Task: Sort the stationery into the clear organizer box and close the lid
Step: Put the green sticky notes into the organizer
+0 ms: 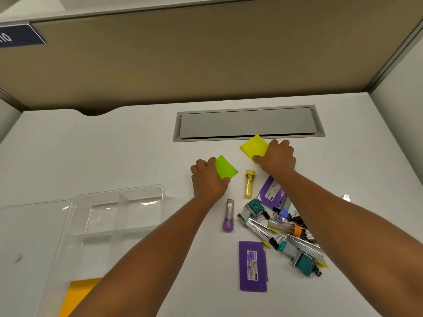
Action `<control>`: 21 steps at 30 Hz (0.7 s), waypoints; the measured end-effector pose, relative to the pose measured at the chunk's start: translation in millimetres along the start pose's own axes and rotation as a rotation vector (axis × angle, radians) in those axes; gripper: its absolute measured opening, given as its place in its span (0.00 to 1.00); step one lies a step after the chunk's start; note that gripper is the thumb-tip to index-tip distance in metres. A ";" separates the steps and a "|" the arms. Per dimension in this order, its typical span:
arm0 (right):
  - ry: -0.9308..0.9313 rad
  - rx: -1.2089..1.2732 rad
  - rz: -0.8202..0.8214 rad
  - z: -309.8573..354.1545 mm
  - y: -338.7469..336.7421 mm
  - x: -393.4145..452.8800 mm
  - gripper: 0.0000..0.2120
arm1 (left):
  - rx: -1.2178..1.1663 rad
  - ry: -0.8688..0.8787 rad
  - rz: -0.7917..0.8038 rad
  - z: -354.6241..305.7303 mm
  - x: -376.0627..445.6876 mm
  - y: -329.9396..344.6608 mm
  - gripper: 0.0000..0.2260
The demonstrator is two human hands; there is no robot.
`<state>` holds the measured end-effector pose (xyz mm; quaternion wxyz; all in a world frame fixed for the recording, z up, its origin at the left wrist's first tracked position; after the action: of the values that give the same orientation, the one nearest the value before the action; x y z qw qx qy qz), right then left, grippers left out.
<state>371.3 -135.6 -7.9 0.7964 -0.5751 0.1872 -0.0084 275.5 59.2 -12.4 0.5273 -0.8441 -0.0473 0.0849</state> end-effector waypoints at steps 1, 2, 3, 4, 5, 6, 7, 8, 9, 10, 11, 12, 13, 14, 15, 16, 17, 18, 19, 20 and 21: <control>0.008 0.039 0.009 -1.2 -0.7 -0.6 0.32 | -0.018 -0.013 -0.006 0.6 -0.5 -0.9 0.31; 0.005 0.069 0.006 -2.0 -2.0 -2.0 0.31 | -0.036 -0.024 -0.012 0.8 -1.5 -1.7 0.31; -0.008 0.095 -0.009 -2.9 -3.7 -3.7 0.27 | -0.057 -0.034 -0.024 0.4 -2.9 -2.8 0.28; -0.028 0.130 -0.032 -3.6 -5.9 -5.7 0.21 | -0.085 -0.042 -0.042 0.3 -4.9 -4.3 0.24; -0.042 0.187 -0.049 -4.8 -8.4 -8.0 0.16 | -0.118 -0.051 -0.063 0.2 -7.0 -6.2 0.20; -0.043 0.253 -0.059 -6.5 -11.1 -11.2 0.12 | -0.154 -0.064 -0.081 -0.3 -9.3 -8.4 0.16; -0.036 0.319 -0.067 -8.8 -13.2 -14.5 0.09 | -0.193 -0.080 -0.093 -0.5 -11.3 -10.3 0.14; -0.030 0.383 -0.082 -11.6 -16.0 -18.9 0.07 | -0.232 -0.091 -0.104 -0.7 -14.0 -12.8 0.12; -0.026 0.445 -0.103 -14.8 -18.5 -23.8 0.07 | -0.267 -0.094 -0.114 -0.7 -16.4 -14.8 0.10; -0.023 0.505 -0.123 -17.8 -21.4 -30.1 0.06 | -0.298 -0.092 -0.124 -1.3 -19.3 -17.3 0.09; -0.021 0.561 -0.141 -20.8 -24.4 -37.3 0.06 | -0.326 -0.088 -0.132 -1.9 -22.7 -19.9 0.08; -0.021 0.616 -0.155 -23.3 -27.4 -44.1 0.07 | -0.351 -0.087 -0.140 -2.5 -25.4 -22.1 0.08; -0.028 0.669 -0.168 -25.9 -30.4 -52.0 0.07 | -0.373 -0.086 -0.149 -2.9 -29.2 -24.3 0.08; -0.036 0.718 -0.176 -27.8 -32.9 -60.2 0.07 | -0.393 -0.084 -0.162 -3.4 -33.5 -26.2 0.08; -0.047 0.761 -0.182 -29.2 -35.3 -68.6 0.07 | -0.415 -0.080 -0.178 -4.0 -38.2 -28.2 0.08; -0.057 0.800 -0.183 -30.2 -37.5 -76.7 0.07 | -0.440 -0.075 -0.194 -4.8 -43.0 -30.1 0.08; -0.064 0.835 -0.177 -30.8 -38.4 -83.8 0.07 | -0.466 -0.070 -0.204 -5.3 -47.1 -31.3 0.09; -0.075 0.867 -0.162 -30.9 -38.7 -91.4 0.07 | -0.493 -0.063 -0.207 -5.8 -52.3 -33.0 0.09; -0.088 0.896 -0.141 -30.8 -38.1 -98.7 0.08 | -0.518 -0.052 -0.199 -6.4 -57.6 -34.7 0.09; -0.099 0.921 -0.118 -30.1 -37.2 -106.0 0.08 | -0.542 -0.039 -0.183 -6.6 -62.8 -36.4 0.09; -0.109 0.941 -0.095 -29.0 -36.2 -113.2 0.08 | -0.560 -0.023 -0.167 -6.4 -68.0 -38.5 0.09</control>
<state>264.4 -148.4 50.2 0.9778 -0.1593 0.0943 -0.0984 210.4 59.0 31.2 0.2781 -0.9491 -0.1440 0.0344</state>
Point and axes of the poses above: each hand's wrist, its own x-axis towards the middle knuckle, its own y-axis out of the palm, z = x × y, the point moved 5 cm from there along x, towards the middle knuckle, and after that the axes turned 10 degrees about y, right-handed, at the moved point
